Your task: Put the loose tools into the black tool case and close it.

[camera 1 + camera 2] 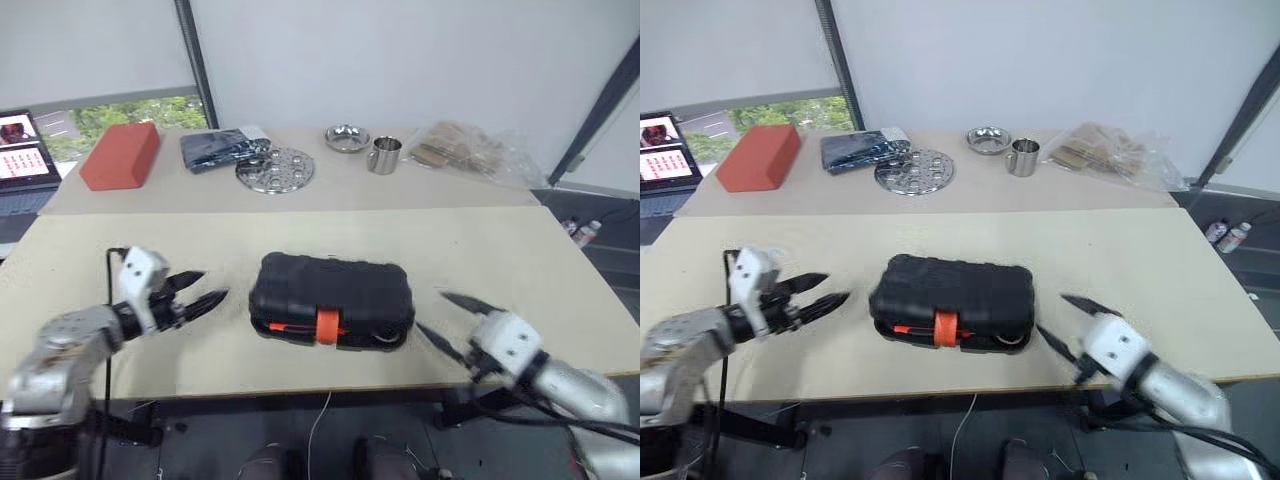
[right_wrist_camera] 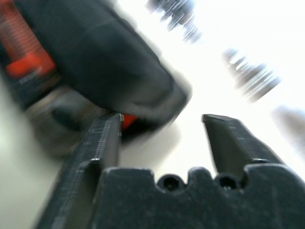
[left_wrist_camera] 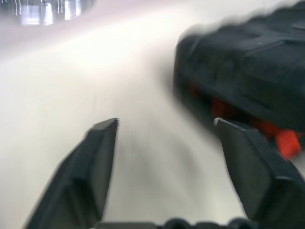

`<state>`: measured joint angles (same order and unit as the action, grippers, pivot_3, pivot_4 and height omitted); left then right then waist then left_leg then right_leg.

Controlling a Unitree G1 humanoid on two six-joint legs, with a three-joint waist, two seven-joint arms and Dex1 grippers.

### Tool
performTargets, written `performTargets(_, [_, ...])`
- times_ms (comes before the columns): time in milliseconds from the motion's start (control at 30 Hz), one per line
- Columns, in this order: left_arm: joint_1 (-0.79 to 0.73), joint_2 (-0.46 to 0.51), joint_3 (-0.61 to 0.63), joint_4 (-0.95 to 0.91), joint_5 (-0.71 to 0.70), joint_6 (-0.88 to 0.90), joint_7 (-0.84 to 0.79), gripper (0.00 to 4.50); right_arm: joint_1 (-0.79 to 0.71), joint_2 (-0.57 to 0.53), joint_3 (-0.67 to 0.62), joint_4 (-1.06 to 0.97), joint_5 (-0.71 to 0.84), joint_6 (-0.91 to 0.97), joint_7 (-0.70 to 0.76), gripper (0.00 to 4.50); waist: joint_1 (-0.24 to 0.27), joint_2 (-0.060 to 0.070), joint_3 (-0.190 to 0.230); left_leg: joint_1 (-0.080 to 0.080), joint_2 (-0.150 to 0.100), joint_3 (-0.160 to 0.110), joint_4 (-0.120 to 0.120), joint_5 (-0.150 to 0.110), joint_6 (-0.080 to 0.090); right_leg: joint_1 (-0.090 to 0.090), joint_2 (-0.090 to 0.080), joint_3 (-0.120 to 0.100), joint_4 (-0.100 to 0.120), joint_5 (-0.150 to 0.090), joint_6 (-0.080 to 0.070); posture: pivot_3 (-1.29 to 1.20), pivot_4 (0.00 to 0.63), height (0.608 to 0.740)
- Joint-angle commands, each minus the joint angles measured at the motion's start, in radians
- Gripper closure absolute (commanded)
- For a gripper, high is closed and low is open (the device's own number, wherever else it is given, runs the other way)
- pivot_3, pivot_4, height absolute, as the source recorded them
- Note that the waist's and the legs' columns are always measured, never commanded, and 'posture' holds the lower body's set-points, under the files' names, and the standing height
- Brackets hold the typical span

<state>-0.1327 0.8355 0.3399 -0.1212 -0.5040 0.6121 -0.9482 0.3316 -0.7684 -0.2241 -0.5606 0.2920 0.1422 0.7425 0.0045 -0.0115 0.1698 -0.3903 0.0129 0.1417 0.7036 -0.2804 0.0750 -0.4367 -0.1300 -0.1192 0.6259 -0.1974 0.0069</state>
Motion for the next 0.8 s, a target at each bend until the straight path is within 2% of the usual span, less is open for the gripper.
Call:
performTargets(33, [-0.197,0.015,-0.111,0.216,0.084,-0.127,-0.066,1.37,0.027,-0.051,0.014,-0.066,0.132,0.076,0.131,1.75,0.017,0.000,0.000,0.001,0.000,-0.001,0.000,-0.001,0.000,0.000,0.000,-0.001,-0.001,0.000,0.000,0.00,0.150,0.734])
performTargets(67, [-0.244,0.006,-0.136,0.267,0.107,-0.157,-0.070,1.66,0.019,-0.055,0.028,-0.062,0.132,0.082,0.138,1.90,0.026,-0.001,0.000,0.002,0.000,-0.003,0.000,-0.004,0.006,0.000,0.000,-0.001,-0.002,-0.001,-0.003,0.00,0.150,0.734])
performTargets(100, [-0.318,-0.016,-0.178,0.346,0.146,-0.205,-0.072,1.81,0.003,-0.066,0.064,-0.056,0.113,0.086,0.152,2.26,0.033,-0.001,-0.001,0.002,0.000,-0.003,0.001,-0.004,0.006,0.000,0.000,-0.001,-0.002,-0.002,-0.005,0.00,0.150,0.734])
performTargets(133, [-0.395,-0.046,-0.225,0.429,0.189,-0.261,-0.074,2.39,-0.020,-0.073,0.106,-0.047,0.086,0.078,0.168,2.76,0.035,-0.002,-0.001,0.001,0.000,-0.002,0.001,-0.004,0.006,-0.001,0.000,-0.001,-0.003,0.000,-0.004,0.00,0.150,0.734])
performTargets(167, [-0.460,-0.076,-0.266,0.500,0.226,-0.308,-0.078,2.57,-0.045,-0.076,0.144,-0.039,0.063,0.076,0.177,2.97,0.037,-0.002,-0.001,0.001,0.000,-0.002,0.001,-0.004,0.006,0.000,-0.001,-0.001,-0.003,0.002,-0.004,0.00,0.150,0.734])
performTargets(267, [-0.637,-0.186,-0.376,0.717,0.330,-0.459,-0.097,3.64,-0.149,-0.071,0.252,0.002,0.015,0.099,0.194,4.00,0.041,-0.006,-0.003,-0.003,-0.001,-0.002,0.003,-0.004,0.006,0.000,0.000,-0.001,-0.004,0.006,-0.002,0.00,0.150,0.734])
performTargets(300, [-0.684,-0.221,-0.405,0.782,0.359,-0.507,-0.103,4.02,-0.181,-0.072,0.283,0.020,-0.002,0.101,0.203,4.35,0.040,-0.006,-0.003,-0.007,-0.001,-0.001,0.006,0.000,0.001,-0.001,0.001,-0.001,-0.002,0.007,-0.003,0.00,0.150,0.734])
performTargets(333, [-0.725,-0.253,-0.427,0.844,0.386,-0.557,-0.101,4.30,-0.211,-0.074,0.311,0.040,-0.023,0.099,0.211,4.50,0.038,-0.006,-0.003,-0.012,-0.001,-0.001,0.011,0.004,0.011,-0.004,0.003,-0.002,0.000,0.009,-0.007,0.00,0.150,0.734])
performTargets(433, [-0.819,-0.328,-0.473,0.996,0.440,-0.663,-0.121,4.41,-0.295,-0.065,0.377,0.101,-0.080,0.105,0.215,4.50,0.027,-0.008,-0.004,-0.017,-0.001,0.000,0.014,0.002,0.014,-0.006,0.005,-0.003,-0.002,0.009,-0.006,0.00,0.150,0.734])
performTargets(533, [-0.855,-0.362,-0.535,1.076,0.488,-0.736,-0.228,4.41,-0.396,-0.028,0.402,0.208,-0.168,0.135,0.136,4.50,0.010,-0.009,-0.003,-0.020,-0.002,0.001,0.012,0.002,0.015,-0.006,0.007,-0.004,-0.002,0.009,-0.004,0.00,0.150,0.734])
performTargets(667, [-0.799,-0.312,-0.620,0.990,0.485,-0.734,-0.563,4.41,-0.511,0.022,0.322,0.381,-0.252,0.179,-0.038,4.50,-0.018,-0.012,-0.003,-0.017,-0.001,0.002,0.011,0.001,0.014,-0.005,0.007,-0.004,-0.002,0.007,0.000,0.00,0.150,0.734])
performTargets(700, [-0.789,-0.301,-0.618,0.967,0.478,-0.722,-0.587,4.41,-0.508,0.025,0.292,0.384,-0.228,0.196,-0.041,4.50,-0.018,-0.011,-0.003,-0.016,-0.001,0.003,0.011,0.001,0.014,-0.005,0.005,-0.003,-0.003,0.004,0.005,0.00,0.150,0.734])
performTargets(800, [-0.782,-0.293,-0.571,0.928,0.448,-0.674,-0.574,4.41,-0.463,0.033,0.208,0.334,-0.133,0.246,-0.014,4.50,0.000,-0.011,-0.003,-0.015,-0.001,0.001,0.013,-0.002,0.010,-0.006,-0.002,-0.002,-0.003,0.004,0.004,0.00,0.150,0.734])
